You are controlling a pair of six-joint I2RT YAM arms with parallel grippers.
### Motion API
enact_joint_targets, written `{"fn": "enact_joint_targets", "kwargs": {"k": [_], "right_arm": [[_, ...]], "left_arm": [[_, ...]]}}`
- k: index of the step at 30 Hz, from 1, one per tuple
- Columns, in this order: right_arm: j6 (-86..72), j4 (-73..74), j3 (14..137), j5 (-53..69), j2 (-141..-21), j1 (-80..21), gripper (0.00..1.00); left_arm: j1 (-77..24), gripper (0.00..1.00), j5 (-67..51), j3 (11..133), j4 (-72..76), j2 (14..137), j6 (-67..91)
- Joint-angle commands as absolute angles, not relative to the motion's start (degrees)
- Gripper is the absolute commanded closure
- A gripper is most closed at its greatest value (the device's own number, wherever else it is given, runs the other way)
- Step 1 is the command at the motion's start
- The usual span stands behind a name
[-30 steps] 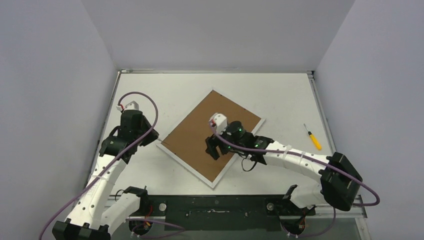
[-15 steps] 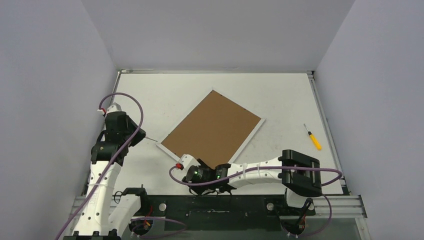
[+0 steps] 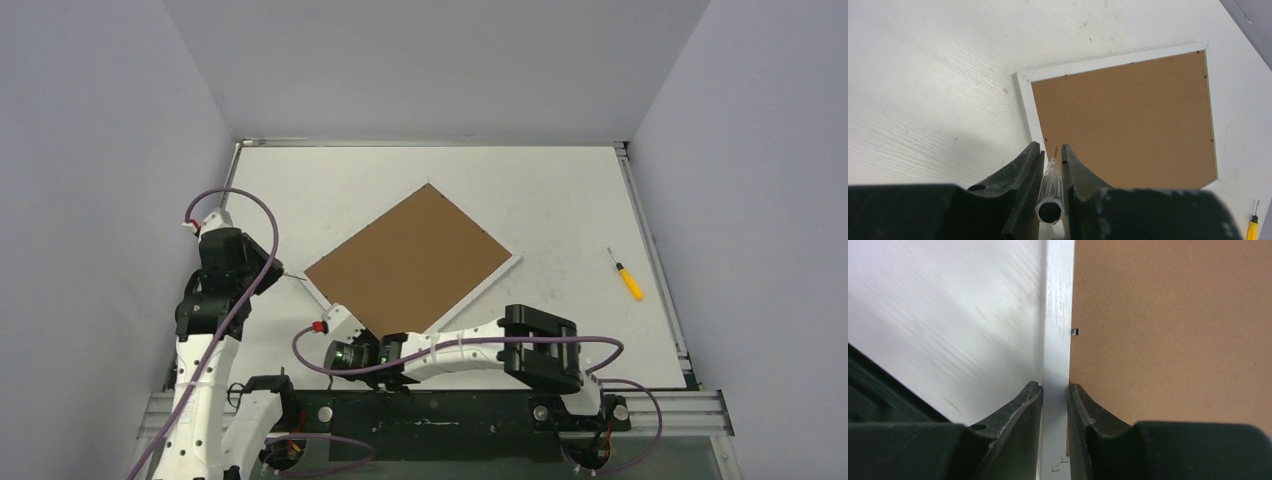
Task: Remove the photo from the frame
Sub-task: Adjust the photo frame at the center of the board.
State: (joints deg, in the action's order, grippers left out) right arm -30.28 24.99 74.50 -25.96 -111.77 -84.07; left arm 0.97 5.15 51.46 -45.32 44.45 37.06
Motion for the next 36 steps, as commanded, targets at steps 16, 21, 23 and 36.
{"fn": "enact_joint_targets", "kwargs": {"k": [16,21,23,36], "right_arm": [[-19.5,0.7,70.3,-1.9,-96.9,-46.8,0.21],[-17.8,4.6,66.8,2.0,-95.9,-31.0,0.11],[-17.2,4.5,67.8,5.6,-98.4,-26.0,0.11],[-13.2,1.8,80.7,26.1,-118.5,-17.0,0.28]], "left_arm": [[2.2,1.00,0.1,48.2,-40.7,44.1,35.9],[2.1,1.00,-4.8,45.4,-37.5,45.6,36.8],[2.1,1.00,-7.1,44.5,-35.7,45.9,37.8],[1.9,1.00,-12.5,44.7,-32.9,47.0,39.1]]}}
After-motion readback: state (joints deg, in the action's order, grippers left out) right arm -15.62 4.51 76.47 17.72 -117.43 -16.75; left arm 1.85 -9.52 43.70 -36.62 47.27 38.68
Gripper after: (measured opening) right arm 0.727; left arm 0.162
